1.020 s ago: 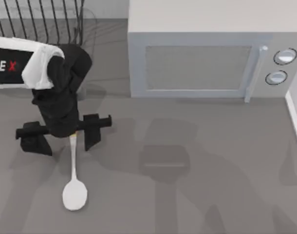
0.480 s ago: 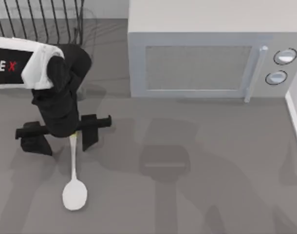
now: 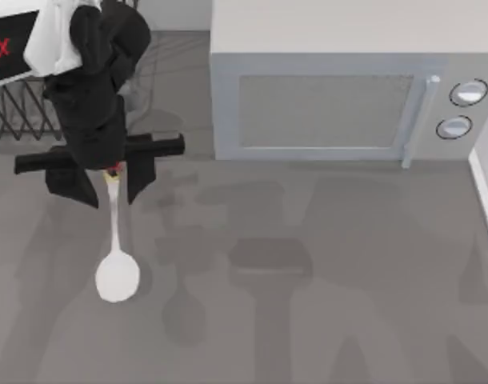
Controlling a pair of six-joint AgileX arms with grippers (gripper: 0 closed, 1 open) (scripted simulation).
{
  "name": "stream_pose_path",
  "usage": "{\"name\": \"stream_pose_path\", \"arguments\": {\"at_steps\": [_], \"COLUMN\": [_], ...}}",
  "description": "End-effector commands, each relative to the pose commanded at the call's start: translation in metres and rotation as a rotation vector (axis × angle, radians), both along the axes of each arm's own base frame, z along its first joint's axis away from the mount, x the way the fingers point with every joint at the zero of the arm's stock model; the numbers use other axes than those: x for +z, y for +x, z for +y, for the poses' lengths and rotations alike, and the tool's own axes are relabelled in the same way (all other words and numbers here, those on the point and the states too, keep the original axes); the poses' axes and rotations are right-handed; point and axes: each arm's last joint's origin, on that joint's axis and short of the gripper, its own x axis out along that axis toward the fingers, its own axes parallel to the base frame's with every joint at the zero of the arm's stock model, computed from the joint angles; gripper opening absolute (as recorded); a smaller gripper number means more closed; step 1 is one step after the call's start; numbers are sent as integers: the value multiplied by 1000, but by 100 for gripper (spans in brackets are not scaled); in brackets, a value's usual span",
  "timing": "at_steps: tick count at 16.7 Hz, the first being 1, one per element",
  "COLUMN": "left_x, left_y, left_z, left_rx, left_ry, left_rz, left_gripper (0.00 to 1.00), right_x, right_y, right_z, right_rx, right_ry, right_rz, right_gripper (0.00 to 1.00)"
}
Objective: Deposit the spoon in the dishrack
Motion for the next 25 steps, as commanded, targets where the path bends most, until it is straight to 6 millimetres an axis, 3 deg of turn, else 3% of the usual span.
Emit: {"name": "stream_pose_path", "arguments": {"at_steps": [5,8,16,21,25], "left_x": [88,122,132,159,182], "left_y": [-9,-18,-21,-36,-59], "left_z": [4,8,16,57,99], "left_rx": [-1,-2,0,10,-4], "left_ry": [9,-2,-23,-125,-167], "left_rz": [24,-5,-49,-331,-693], "left_gripper": [0,0,0,0,0], "right_x": [0,0,0,0,0], "right_y": [0,0,0,0,0], "right_z": [0,0,0,0,0], "right_rx": [0,0,0,0,0], "right_ry": [0,0,0,0,0], "right_rz": [0,0,0,0,0], "right_gripper": [100,100,100,100,100]}}
